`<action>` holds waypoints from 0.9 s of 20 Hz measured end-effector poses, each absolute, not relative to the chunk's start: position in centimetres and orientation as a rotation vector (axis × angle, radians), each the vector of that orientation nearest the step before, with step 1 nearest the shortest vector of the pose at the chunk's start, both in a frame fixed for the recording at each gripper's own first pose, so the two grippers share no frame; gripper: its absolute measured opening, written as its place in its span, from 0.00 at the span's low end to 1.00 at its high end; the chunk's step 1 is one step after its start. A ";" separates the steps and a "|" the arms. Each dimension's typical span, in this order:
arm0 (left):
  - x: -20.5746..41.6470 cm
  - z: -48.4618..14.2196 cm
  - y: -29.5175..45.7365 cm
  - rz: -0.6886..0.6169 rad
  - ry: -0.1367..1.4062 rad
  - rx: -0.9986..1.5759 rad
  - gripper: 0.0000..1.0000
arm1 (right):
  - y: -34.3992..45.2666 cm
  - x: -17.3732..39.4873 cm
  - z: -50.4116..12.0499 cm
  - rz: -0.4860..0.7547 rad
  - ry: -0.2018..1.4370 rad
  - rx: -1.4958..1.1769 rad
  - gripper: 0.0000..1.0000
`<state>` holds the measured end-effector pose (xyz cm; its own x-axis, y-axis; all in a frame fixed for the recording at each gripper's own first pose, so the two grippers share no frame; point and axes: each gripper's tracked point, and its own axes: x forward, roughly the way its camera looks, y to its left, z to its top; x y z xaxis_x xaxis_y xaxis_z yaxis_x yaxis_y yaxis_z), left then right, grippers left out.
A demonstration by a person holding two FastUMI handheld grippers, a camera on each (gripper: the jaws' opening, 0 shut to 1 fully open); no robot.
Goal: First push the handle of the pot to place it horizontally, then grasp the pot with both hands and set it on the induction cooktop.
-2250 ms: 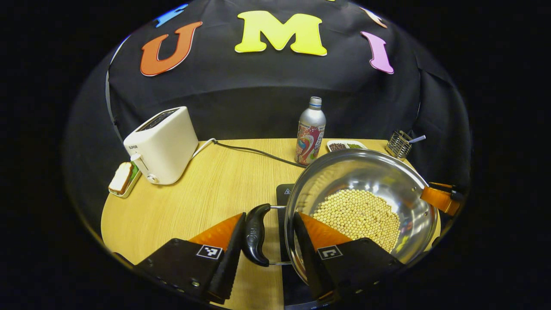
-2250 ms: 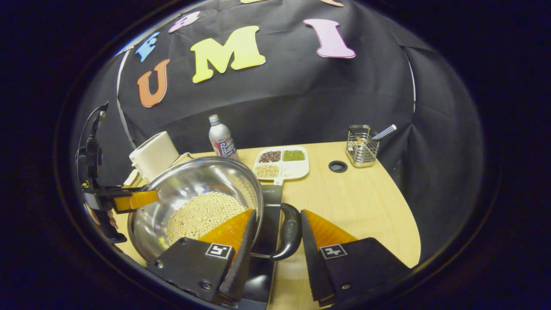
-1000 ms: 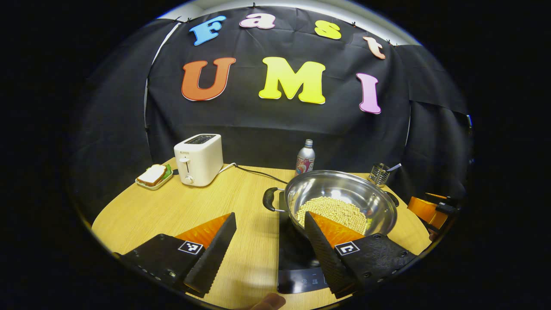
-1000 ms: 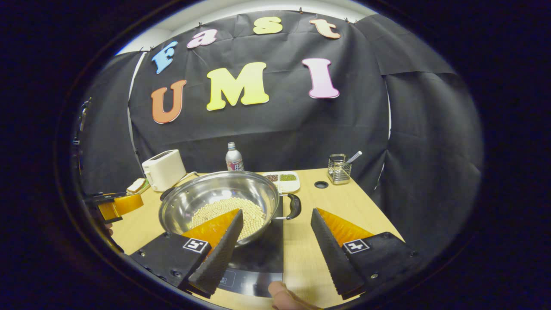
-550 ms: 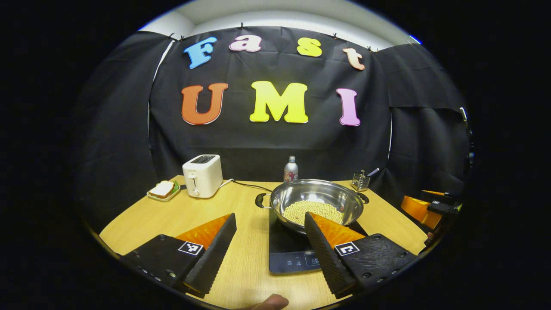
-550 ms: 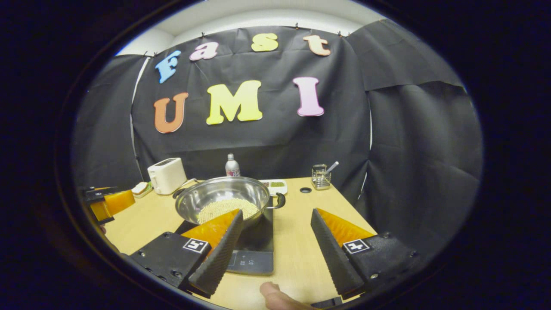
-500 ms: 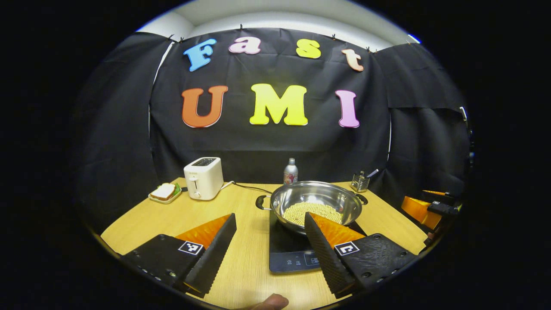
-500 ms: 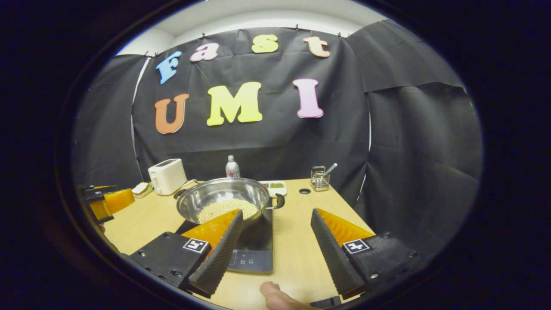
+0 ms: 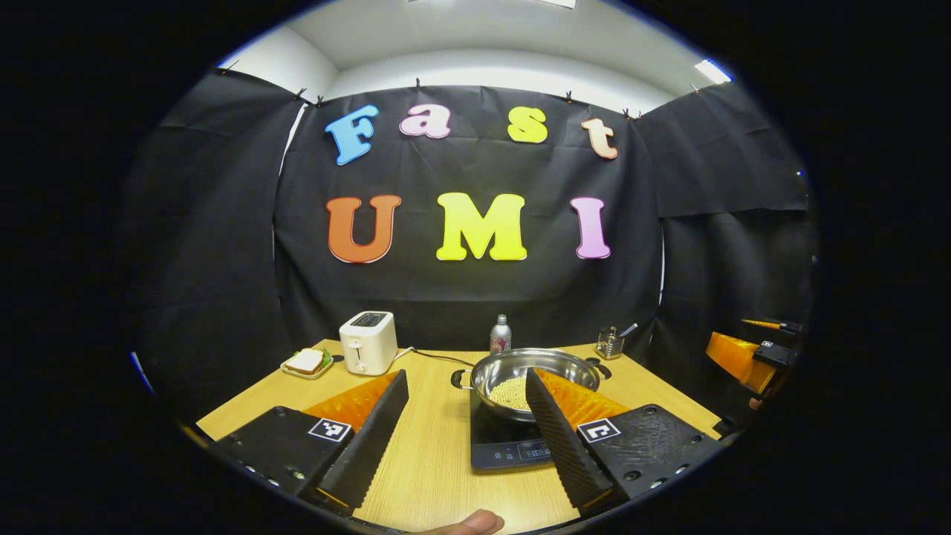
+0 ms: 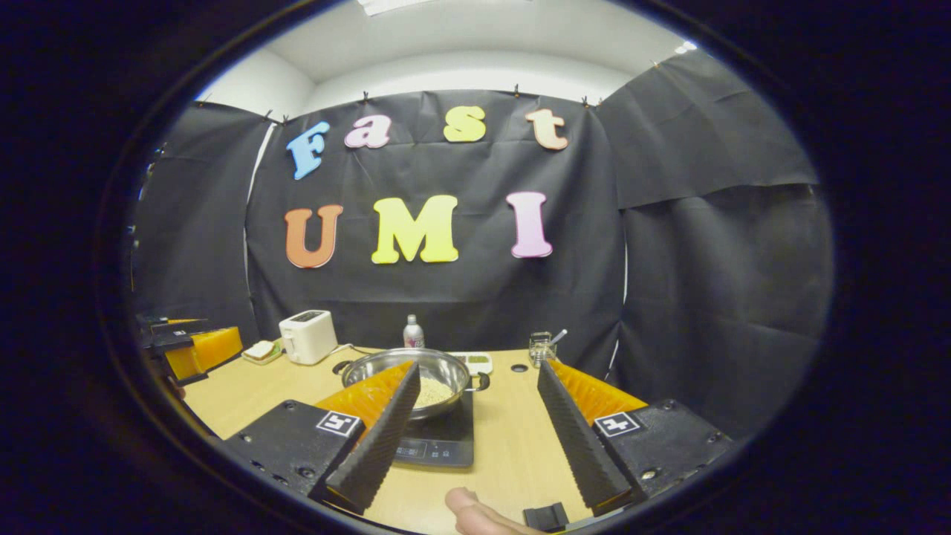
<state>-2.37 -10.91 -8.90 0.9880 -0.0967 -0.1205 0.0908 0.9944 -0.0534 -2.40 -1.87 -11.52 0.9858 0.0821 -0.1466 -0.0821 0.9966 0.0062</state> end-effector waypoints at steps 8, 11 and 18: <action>-6.2 -4.1 -11.1 -0.092 0.038 -0.026 0.94 | -4.7 -7.3 -6.2 0.019 0.017 0.005 0.99; -6.8 -2.9 -11.6 -0.097 -0.009 0.019 0.94 | -4.4 -8.1 -3.7 0.064 -0.082 0.028 0.99; -7.1 -2.7 -12.0 -0.078 -0.055 -0.038 0.95 | -5.6 -8.3 -2.9 0.023 -0.145 0.000 0.98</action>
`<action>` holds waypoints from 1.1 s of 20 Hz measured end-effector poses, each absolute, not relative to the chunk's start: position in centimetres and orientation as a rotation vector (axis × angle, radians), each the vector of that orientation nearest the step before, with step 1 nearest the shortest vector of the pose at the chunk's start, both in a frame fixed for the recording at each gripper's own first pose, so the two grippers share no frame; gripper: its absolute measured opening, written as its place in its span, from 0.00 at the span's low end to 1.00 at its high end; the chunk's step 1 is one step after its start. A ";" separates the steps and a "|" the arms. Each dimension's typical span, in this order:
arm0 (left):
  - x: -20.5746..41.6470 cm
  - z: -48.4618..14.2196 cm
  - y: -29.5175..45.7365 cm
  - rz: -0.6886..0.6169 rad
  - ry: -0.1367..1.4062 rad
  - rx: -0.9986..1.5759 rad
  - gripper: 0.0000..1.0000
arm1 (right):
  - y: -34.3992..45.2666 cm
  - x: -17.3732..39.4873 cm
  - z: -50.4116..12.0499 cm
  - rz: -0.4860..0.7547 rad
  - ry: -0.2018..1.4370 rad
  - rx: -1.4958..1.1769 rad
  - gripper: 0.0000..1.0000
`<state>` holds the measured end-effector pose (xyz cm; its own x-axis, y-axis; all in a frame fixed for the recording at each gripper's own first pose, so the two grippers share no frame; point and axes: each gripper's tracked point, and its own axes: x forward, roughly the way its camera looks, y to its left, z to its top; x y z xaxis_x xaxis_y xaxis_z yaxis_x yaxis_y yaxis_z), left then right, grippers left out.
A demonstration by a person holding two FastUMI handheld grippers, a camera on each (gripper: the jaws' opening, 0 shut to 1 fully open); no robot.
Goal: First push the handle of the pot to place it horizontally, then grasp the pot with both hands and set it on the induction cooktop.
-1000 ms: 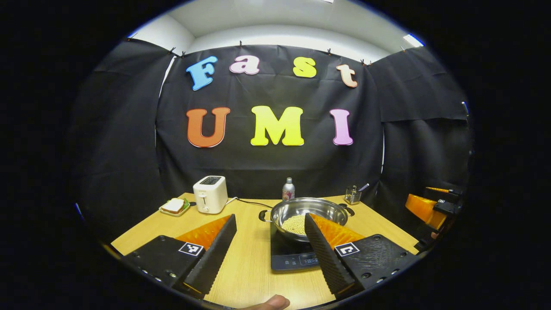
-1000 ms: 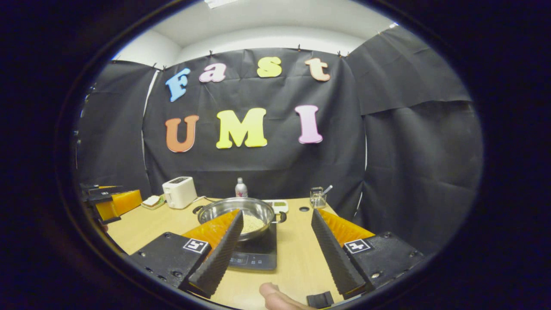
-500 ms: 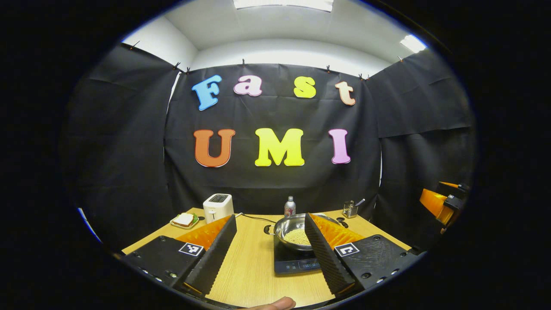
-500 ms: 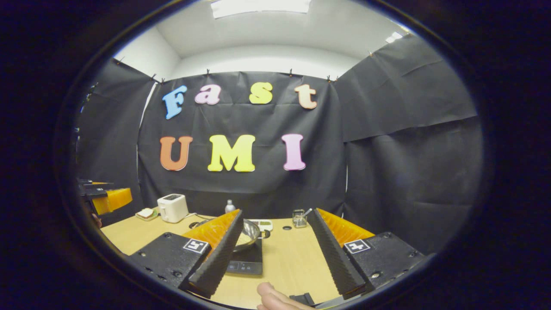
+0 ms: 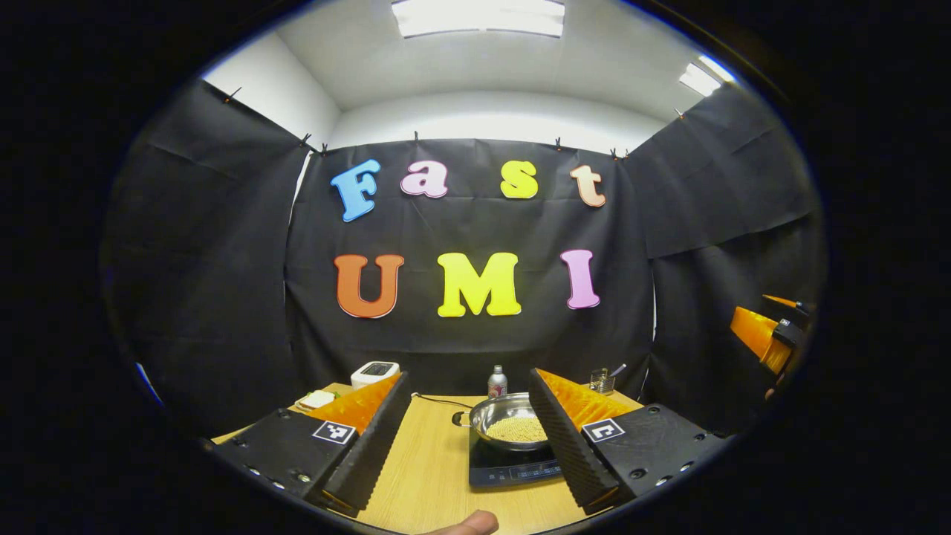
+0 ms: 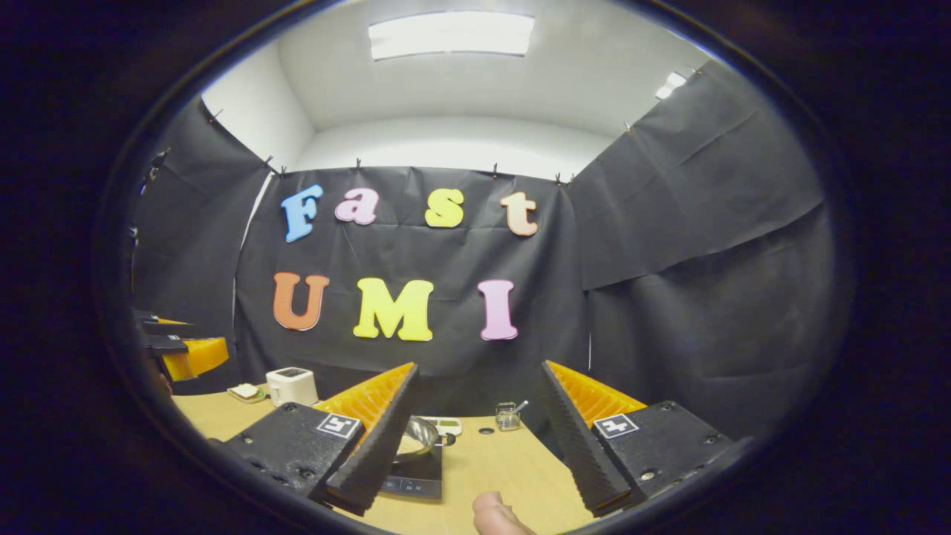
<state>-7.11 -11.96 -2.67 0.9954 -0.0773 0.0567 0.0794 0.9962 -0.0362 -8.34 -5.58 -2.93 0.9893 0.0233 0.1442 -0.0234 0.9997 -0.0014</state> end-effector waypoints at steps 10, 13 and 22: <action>-8.6 -2.0 -11.9 -0.117 -0.096 0.009 0.94 | -4.1 -9.6 -2.5 0.072 -0.147 -0.007 0.99; -9.0 -2.0 -10.8 -0.098 -0.099 0.016 0.96 | -4.1 -9.6 -2.4 0.074 -0.147 -0.013 0.99; -8.9 -2.7 -10.5 -0.093 -0.069 0.040 0.96 | -4.0 -9.6 -2.7 0.073 -0.130 -0.029 0.99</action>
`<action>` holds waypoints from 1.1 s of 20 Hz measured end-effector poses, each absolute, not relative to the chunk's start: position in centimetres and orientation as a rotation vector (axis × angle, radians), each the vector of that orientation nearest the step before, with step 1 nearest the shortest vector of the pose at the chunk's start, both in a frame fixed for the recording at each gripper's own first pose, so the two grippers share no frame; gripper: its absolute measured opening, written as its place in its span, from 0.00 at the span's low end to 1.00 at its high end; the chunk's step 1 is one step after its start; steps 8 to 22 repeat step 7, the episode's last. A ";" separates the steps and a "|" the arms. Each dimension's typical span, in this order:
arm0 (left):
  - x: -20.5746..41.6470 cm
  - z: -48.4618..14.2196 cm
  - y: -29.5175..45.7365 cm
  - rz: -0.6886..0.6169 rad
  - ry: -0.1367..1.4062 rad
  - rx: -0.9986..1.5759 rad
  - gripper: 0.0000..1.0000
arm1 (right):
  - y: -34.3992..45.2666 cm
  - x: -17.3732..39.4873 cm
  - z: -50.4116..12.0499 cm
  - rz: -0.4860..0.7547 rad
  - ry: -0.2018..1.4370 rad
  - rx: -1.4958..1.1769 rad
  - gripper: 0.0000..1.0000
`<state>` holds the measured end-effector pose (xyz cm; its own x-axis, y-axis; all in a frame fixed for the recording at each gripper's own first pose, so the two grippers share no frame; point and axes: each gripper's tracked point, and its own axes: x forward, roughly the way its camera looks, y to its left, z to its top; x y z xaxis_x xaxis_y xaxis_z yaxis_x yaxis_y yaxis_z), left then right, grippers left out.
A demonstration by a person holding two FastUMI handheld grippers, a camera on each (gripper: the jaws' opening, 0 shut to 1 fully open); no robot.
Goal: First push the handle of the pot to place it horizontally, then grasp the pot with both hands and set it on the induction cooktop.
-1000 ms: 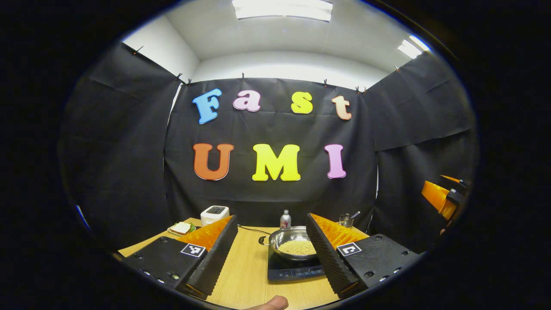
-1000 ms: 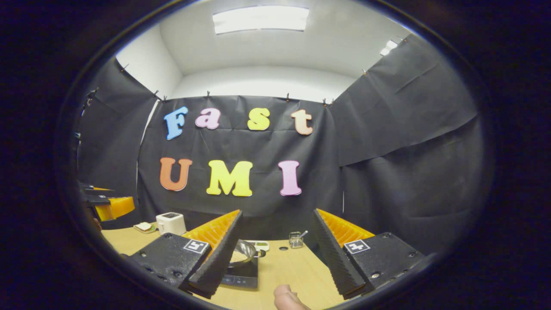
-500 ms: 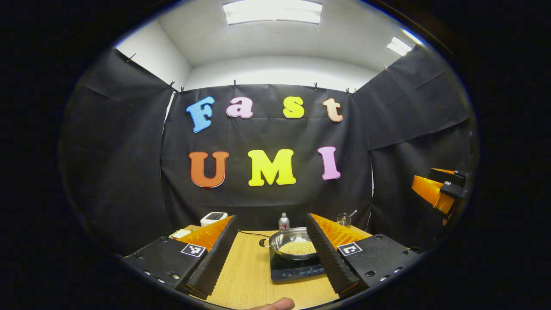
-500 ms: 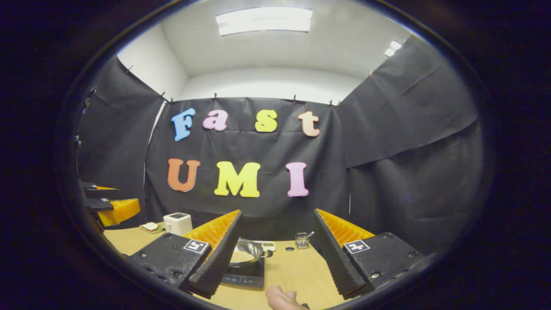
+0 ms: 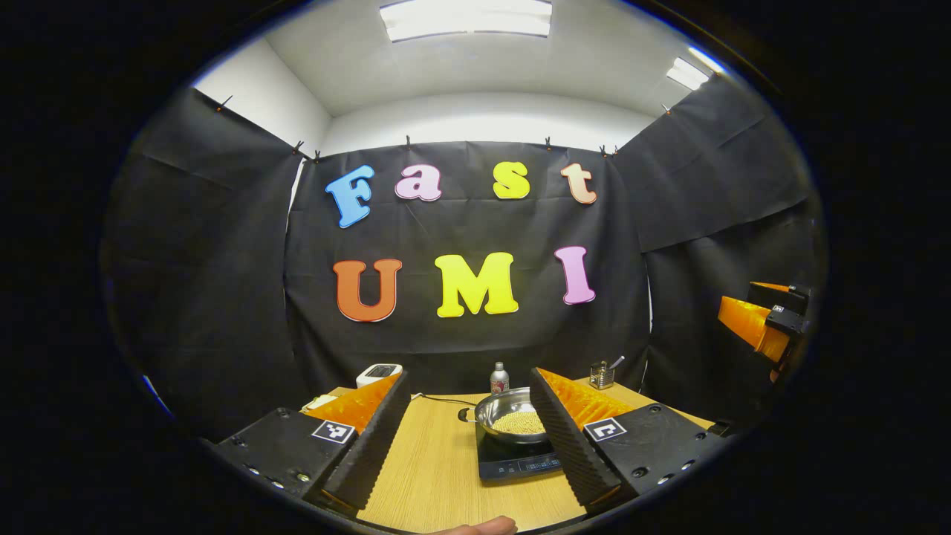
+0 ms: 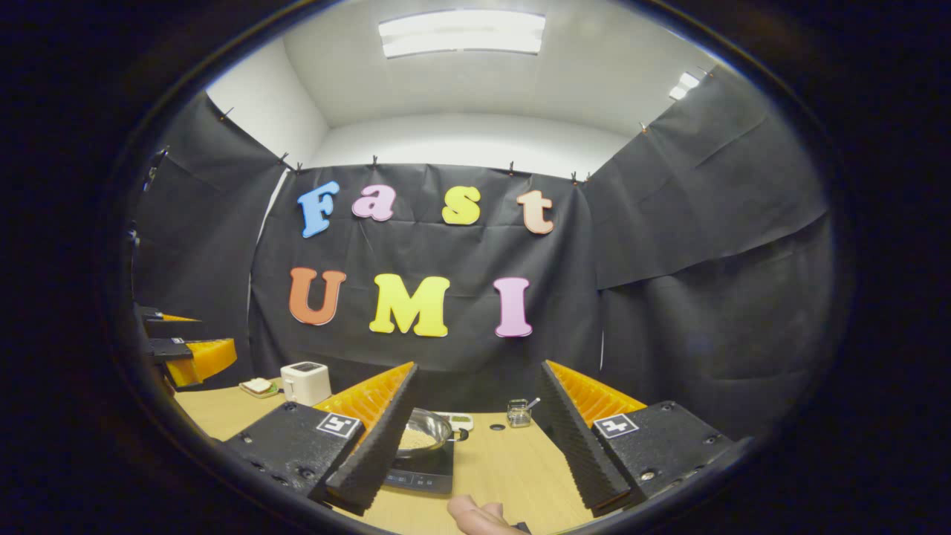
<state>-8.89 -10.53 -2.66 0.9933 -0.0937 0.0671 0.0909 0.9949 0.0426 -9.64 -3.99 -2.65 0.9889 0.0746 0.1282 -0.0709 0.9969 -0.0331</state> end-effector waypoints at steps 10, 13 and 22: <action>-8.7 -3.2 -10.4 -0.088 -0.058 0.054 0.89 | -4.3 -9.5 -3.3 0.074 -0.112 -0.023 0.99; -8.7 -3.2 -10.4 -0.088 -0.058 0.054 0.89 | -4.3 -9.5 -3.3 0.074 -0.112 -0.023 0.99; -8.7 -3.2 -10.4 -0.088 -0.058 0.054 0.89 | -4.3 -9.5 -3.3 0.074 -0.112 -0.023 0.99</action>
